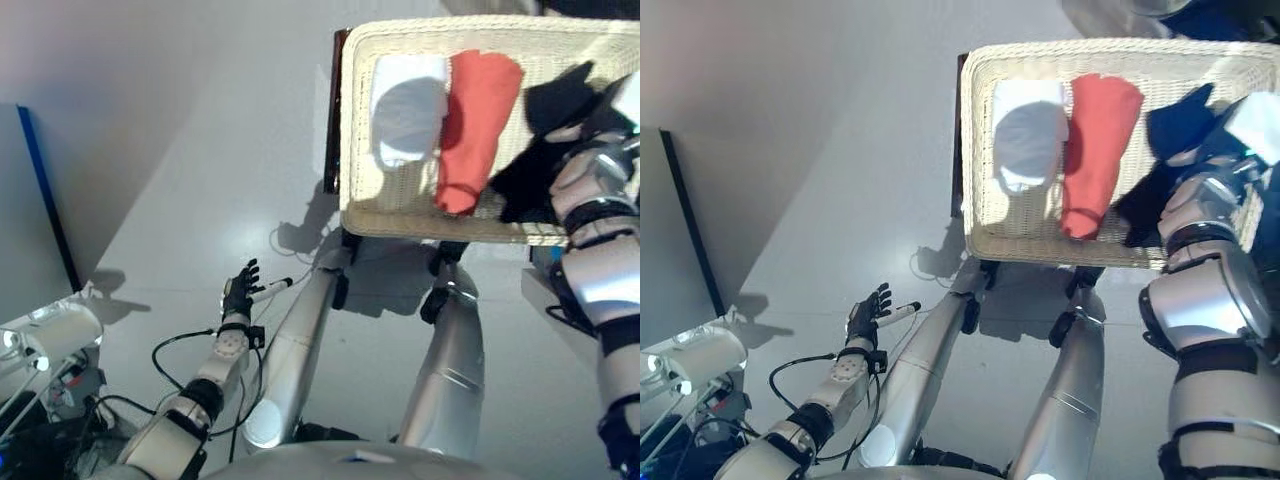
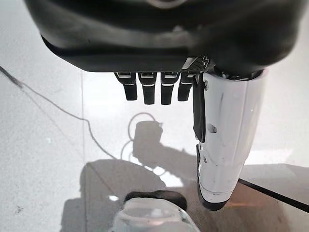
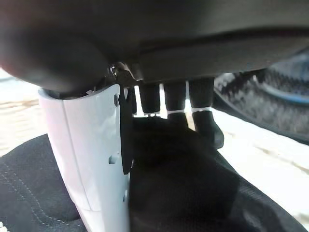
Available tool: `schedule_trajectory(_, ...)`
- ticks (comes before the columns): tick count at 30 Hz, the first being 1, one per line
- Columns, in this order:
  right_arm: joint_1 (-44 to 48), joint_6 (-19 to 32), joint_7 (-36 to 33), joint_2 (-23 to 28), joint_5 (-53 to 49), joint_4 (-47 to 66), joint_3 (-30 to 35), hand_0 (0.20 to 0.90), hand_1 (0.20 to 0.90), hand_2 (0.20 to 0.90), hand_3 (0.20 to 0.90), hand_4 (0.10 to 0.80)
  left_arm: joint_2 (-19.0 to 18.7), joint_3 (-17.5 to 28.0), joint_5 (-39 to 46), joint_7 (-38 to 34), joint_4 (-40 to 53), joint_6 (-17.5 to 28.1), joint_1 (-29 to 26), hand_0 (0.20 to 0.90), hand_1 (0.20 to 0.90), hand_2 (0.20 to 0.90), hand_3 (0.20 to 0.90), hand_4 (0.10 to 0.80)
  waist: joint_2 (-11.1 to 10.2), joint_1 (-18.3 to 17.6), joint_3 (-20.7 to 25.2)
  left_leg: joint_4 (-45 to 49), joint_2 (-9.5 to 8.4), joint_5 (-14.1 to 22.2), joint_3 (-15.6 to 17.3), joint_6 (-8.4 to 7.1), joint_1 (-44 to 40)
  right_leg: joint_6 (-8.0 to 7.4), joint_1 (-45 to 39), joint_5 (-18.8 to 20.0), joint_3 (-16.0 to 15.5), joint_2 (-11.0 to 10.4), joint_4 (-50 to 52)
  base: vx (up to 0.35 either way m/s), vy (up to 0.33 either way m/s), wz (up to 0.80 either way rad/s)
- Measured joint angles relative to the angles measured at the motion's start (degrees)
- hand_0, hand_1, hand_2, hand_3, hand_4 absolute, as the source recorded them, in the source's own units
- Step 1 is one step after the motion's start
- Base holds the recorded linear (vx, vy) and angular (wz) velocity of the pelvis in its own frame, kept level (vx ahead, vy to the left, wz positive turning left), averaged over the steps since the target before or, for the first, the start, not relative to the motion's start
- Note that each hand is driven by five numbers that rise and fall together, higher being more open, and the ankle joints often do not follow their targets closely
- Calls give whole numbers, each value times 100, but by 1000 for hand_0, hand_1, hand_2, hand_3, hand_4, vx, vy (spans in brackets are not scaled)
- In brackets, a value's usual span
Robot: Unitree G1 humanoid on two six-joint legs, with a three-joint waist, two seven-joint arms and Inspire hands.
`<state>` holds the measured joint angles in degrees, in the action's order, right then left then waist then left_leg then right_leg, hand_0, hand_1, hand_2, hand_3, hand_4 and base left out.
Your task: Pick up the clothes and place them into the washing machine
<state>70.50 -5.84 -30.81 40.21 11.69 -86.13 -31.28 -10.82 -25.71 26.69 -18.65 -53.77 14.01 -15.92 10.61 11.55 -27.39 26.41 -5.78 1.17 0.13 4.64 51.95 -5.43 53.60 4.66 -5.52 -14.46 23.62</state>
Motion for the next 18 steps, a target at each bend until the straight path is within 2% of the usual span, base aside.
schedule_trajectory(6, -355, 175, 99, -251, -163, 127, 216, 200, 200, 200, 200, 300, 6, 79, -10, -8, -52, 17, 98, 900, 900, 900, 900, 800, 5, -60, -14, -827, -16, -228, 162, 45, -1072, -98, -1112, 444, -6, 34, -1077, 12, -6, -16)
schedule_trajectory(8, -381, 208, 97, -295, -220, 123, 246, 200, 200, 200, 200, 300, -7, 112, -10, -10, -52, 15, 140, 900, 900, 900, 900, 800, -3, -126, -4, -937, -14, -236, 179, 55, -1230, -167, -1301, 452, -36, 32, -1265, -57, -26, -4)
schedule_trajectory(9, -518, 224, 100, -315, -340, 268, 462, 200, 200, 200, 200, 300, -6, 188, -12, -3, -62, -1, 163, 900, 900, 900, 900, 800, -19, -210, -3, -1036, -13, -271, 202, 73, -1438, -160, -1577, 600, -68, 43, -1484, 42, -52, -2)
schedule_trajectory(13, -800, 294, 92, -397, -799, 426, 912, 200, 200, 200, 200, 300, -27, 278, -27, -2, -116, 5, 254, 900, 900, 900, 900, 800, -154, -301, 100, -1295, -24, -266, 259, 86, -1941, -193, -2116, 689, -70, 62, -1884, 25, -49, -11)
schedule_trajectory(16, -924, 432, 80, -480, -1477, 475, 1588, 200, 200, 200, 200, 300, -24, 299, -104, 19, -275, -3, 242, 900, 900, 900, 900, 800, -213, -415, 144, -1369, -14, -274, 266, 114, -2162, -246, -2333, 757, -70, 84, -1999, 17, -19, -8)
schedule_trajectory(17, -1079, 578, 73, -560, -1974, 585, 2000, 200, 200, 200, 200, 300, -38, 323, -106, 22, -330, -8, 274, 900, 900, 900, 900, 800, -299, -426, 209, -1430, -8, -275, 284, 116, -2239, -249, -2358, 761, -69, 90, -2000, 16, -21, -13)
schedule_trajectory(18, -1166, 645, 80, -581, -2257, 594, 2088, 200, 200, 200, 200, 300, -34, 321, -117, 38, -358, -11, 279, 900, 900, 900, 900, 800, -309, -426, 220, -1475, -5, -276, 278, 117, -2311, -249, -2420, 761, -76, 92, -2012, 20, -17, -13)
